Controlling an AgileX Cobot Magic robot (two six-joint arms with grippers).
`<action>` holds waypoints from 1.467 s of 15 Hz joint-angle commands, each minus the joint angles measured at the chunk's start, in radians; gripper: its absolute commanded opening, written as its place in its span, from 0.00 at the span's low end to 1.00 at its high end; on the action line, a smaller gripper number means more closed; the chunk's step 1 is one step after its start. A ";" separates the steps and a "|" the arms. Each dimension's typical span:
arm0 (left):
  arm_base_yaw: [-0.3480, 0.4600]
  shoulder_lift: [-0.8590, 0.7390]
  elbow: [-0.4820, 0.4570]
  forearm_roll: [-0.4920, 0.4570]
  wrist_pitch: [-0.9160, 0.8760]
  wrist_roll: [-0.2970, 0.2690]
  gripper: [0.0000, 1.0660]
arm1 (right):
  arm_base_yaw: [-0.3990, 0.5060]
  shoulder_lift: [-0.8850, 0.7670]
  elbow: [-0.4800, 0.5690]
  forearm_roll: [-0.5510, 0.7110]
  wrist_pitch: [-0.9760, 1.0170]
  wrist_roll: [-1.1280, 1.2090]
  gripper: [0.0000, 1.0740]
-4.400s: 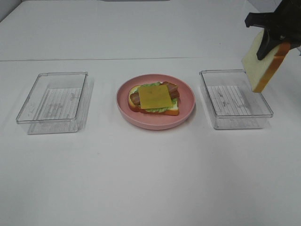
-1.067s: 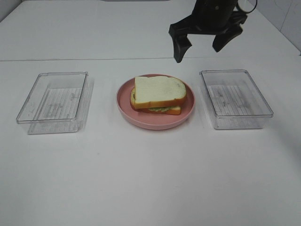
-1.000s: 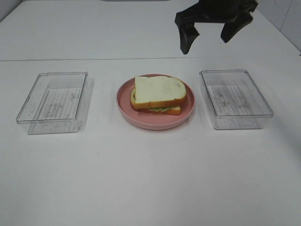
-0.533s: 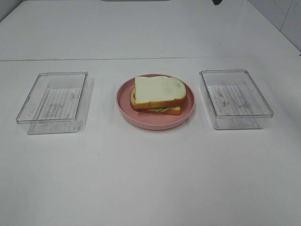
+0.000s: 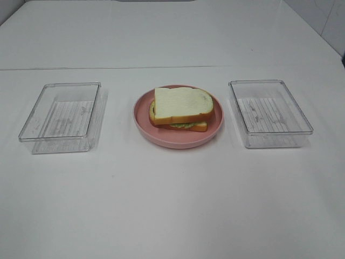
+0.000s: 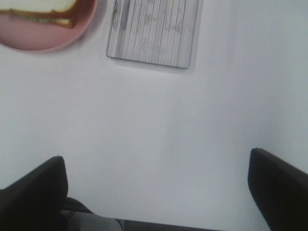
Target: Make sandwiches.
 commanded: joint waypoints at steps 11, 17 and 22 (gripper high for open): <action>0.001 -0.002 0.003 -0.006 -0.004 -0.008 0.85 | -0.207 -0.836 0.615 0.100 0.049 -0.058 0.92; 0.001 -0.002 0.003 -0.006 -0.004 -0.008 0.85 | -0.288 -1.099 0.668 0.117 -0.055 -0.075 0.92; 0.001 -0.001 0.003 -0.006 -0.004 -0.008 0.85 | -0.332 -1.140 0.702 0.129 -0.118 -0.098 0.92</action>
